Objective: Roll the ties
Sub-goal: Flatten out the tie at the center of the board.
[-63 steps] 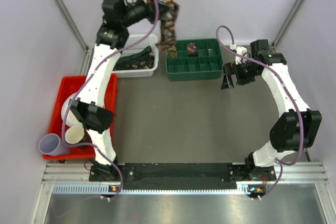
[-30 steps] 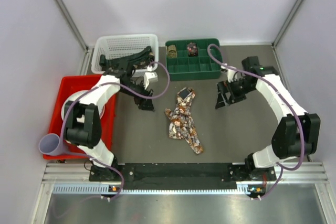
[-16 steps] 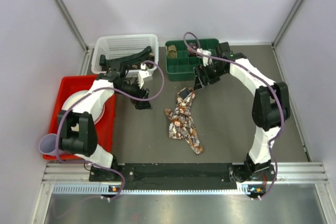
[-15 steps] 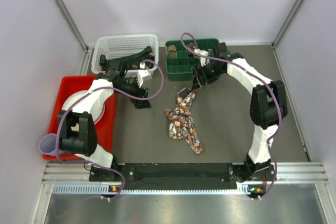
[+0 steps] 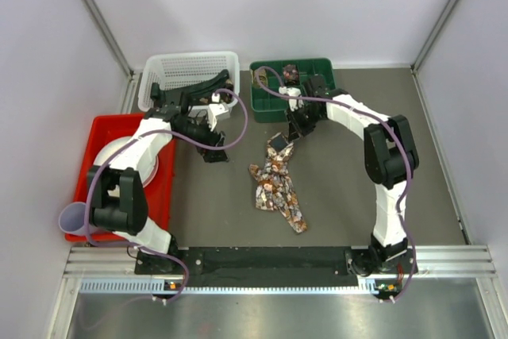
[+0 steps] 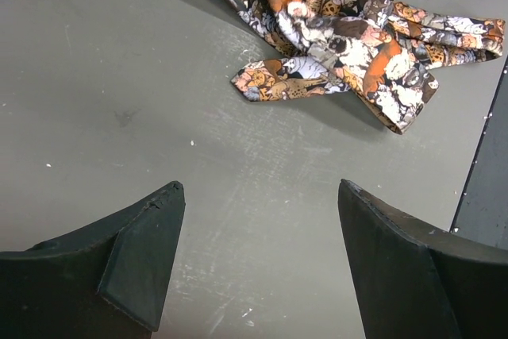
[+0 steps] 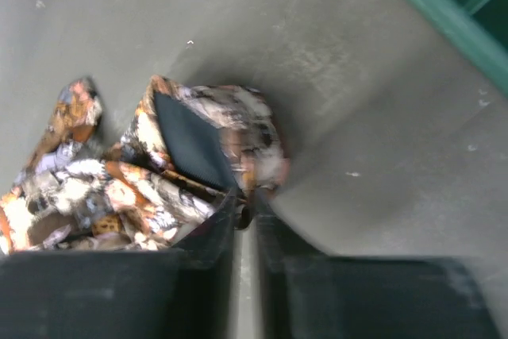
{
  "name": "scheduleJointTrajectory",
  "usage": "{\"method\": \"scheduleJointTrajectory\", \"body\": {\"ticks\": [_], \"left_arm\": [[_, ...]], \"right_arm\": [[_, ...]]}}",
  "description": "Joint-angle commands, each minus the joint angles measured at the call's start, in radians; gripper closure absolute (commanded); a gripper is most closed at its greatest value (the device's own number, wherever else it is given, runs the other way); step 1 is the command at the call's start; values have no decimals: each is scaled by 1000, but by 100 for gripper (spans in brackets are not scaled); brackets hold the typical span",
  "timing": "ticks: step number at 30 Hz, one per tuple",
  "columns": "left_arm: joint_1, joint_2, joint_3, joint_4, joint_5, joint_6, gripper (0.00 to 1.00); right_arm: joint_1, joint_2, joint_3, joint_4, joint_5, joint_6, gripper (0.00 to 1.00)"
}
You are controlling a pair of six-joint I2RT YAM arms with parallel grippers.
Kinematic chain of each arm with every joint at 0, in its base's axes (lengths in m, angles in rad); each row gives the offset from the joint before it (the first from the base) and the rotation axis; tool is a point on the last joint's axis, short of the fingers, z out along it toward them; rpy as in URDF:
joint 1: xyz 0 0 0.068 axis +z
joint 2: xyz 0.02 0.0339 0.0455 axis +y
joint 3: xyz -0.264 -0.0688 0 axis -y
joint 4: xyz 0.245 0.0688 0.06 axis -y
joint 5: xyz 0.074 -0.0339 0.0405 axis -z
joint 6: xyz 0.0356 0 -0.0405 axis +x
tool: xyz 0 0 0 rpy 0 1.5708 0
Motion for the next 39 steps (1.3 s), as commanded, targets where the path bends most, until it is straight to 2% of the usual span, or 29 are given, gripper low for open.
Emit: {"method": "scheduleJointTrajectory", "body": {"ticks": [1, 7, 8, 14, 20, 25, 28, 31, 33, 35, 39], "left_arm": [[4, 17, 39, 3, 17, 20, 18], [3, 23, 51, 34, 55, 37, 17], [3, 22, 53, 60, 66, 29, 18], [-43, -33, 19, 227, 94, -13, 17], [-137, -58, -13, 215, 95, 96, 18], [-232, -79, -61, 149, 76, 202, 18], [-266, -95, -116, 239, 65, 147, 18], [-266, -69, -132, 357, 24, 19, 20], [-264, -31, -119, 367, 22, 0, 21], [-273, -3, -92, 286, 52, 79, 23], [-318, 40, -90, 146, 30, 341, 25]], "right_arm": [[3, -42, 0, 24, 35, -9, 100], [3, -257, -89, 34, -35, -3, 100], [3, -328, -103, 42, -47, 11, 100], [5, -528, -164, 18, -106, 6, 100], [-12, -610, -158, -68, -54, 0, 100], [-92, -732, -182, -90, -54, 32, 100], [-92, -812, -198, -142, -55, -6, 100], [-94, -893, -268, -241, -17, 0, 100], [-94, -956, -357, -295, 15, 17, 100], [-94, -1034, -412, -356, 48, 52, 100], [-92, -1137, -432, -427, 83, 80, 100]]}}
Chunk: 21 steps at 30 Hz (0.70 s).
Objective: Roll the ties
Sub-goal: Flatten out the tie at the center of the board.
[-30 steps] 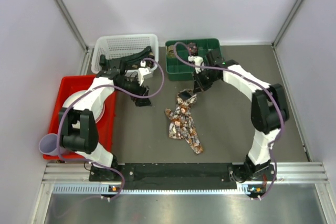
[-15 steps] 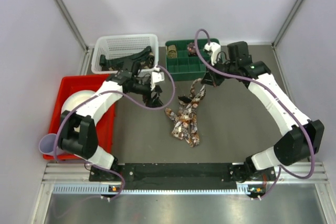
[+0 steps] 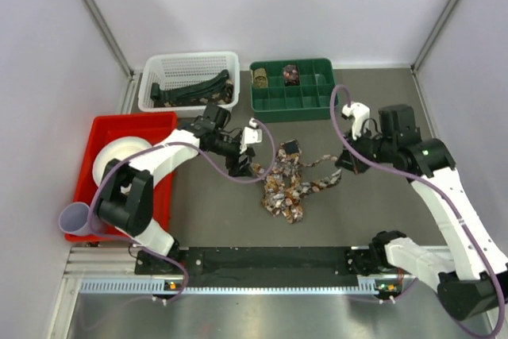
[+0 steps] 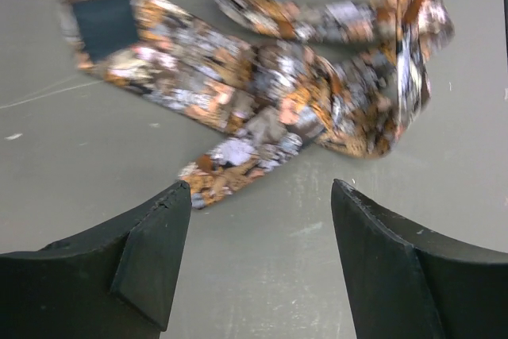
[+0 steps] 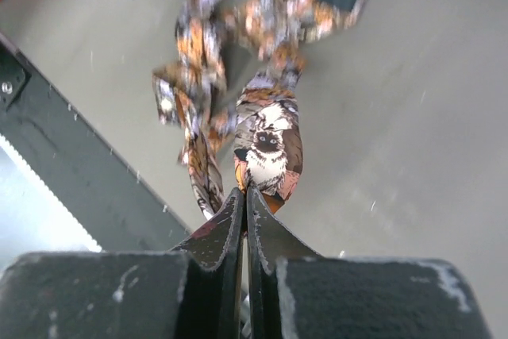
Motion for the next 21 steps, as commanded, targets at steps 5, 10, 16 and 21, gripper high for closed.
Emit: {"method": "scheduleJointTrajectory", "body": {"ticks": [5, 10, 16, 21], "left_arm": [[-52, 14, 79, -130, 98, 173, 22], [-40, -118, 114, 180, 164, -356, 16], [93, -279, 81, 380, -51, -719, 12], [438, -324, 84, 399, -137, -1086, 14]], "right_arm": [[17, -229, 7, -31, -112, 175, 100], [31, -175, 41, 114, -221, 278, 100], [328, -54, 37, 435, -146, 351, 100], [626, 177, 92, 682, -129, 285, 100]]}}
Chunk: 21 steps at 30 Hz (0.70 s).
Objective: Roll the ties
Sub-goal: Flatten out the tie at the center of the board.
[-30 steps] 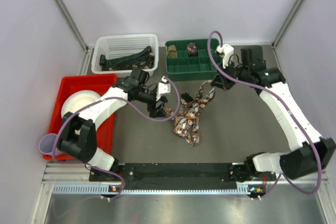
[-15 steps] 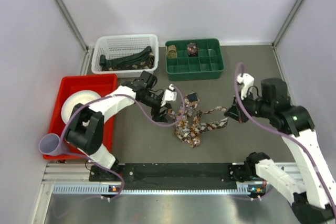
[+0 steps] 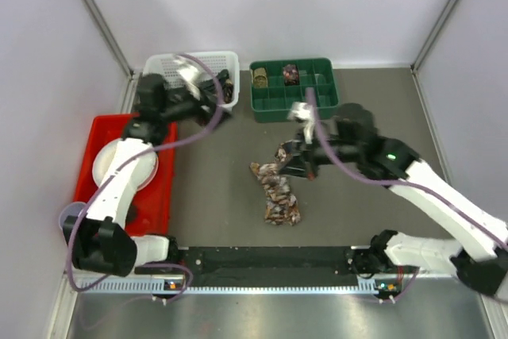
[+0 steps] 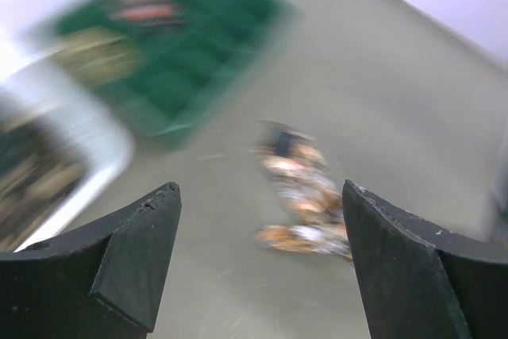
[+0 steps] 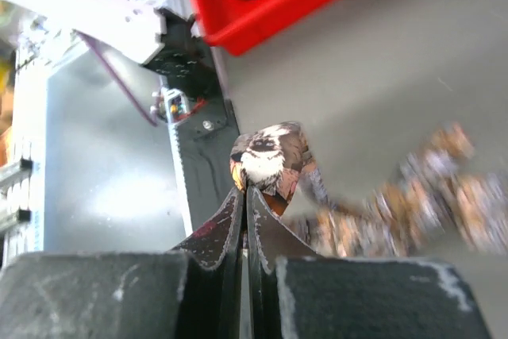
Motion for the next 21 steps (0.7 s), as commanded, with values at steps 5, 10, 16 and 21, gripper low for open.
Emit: {"method": "scheduleJointTrajectory", "body": {"ticks": [5, 10, 16, 21], "left_arm": [[318, -116, -29, 19, -178, -218, 14], [366, -179, -40, -94, -203, -99, 13], [373, -211, -92, -165, -44, 85, 13], [372, -161, -78, -240, 73, 203, 13]], "right_arm": [[322, 521, 367, 305, -33, -152, 91], [226, 550, 482, 19, 4, -264, 9], [-71, 400, 253, -217, 77, -615, 2], [-173, 514, 230, -279, 136, -611, 8]]}}
